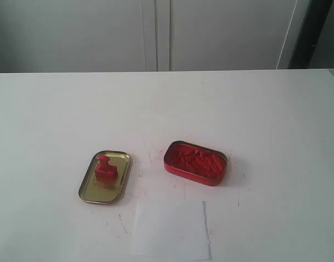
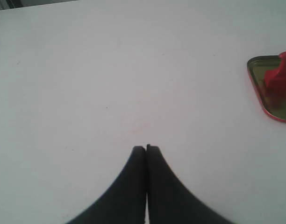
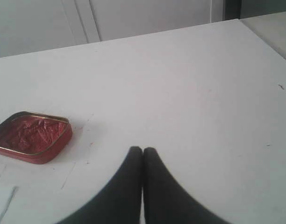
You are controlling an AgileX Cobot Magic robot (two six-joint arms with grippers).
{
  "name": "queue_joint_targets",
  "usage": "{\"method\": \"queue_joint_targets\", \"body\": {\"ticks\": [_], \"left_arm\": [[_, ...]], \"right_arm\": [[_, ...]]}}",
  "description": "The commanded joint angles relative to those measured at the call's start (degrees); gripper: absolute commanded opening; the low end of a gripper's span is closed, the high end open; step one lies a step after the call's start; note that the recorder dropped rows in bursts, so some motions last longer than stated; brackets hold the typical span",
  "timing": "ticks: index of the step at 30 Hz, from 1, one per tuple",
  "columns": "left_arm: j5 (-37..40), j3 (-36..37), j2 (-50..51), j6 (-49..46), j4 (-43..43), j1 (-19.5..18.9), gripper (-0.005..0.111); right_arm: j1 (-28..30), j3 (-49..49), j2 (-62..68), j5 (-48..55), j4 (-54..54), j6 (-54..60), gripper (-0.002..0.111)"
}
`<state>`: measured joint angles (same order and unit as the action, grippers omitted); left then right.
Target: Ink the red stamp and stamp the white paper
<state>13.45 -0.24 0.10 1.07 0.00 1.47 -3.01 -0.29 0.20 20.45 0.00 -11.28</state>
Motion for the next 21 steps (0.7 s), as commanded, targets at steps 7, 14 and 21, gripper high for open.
{"method": "queue_joint_targets", "body": {"ticks": [7,14,21], "left_arm": [[0.08,0.24,-0.1,0.01,0.3,-0.11,0.0],[-4.08,0.24,-0.1,0.01,0.3,-0.11,0.0],[-12.69,0.24,-0.1,0.01,0.3,-0.11,0.0]], "right_arm": [[0.14,0.29,-0.2,-0.37,0.0,-0.01,0.0],[0.14,0.29,-0.2,-0.37,0.0,-0.01,0.0],[0.14,0.29,-0.2,-0.37,0.0,-0.01,0.0]]}}
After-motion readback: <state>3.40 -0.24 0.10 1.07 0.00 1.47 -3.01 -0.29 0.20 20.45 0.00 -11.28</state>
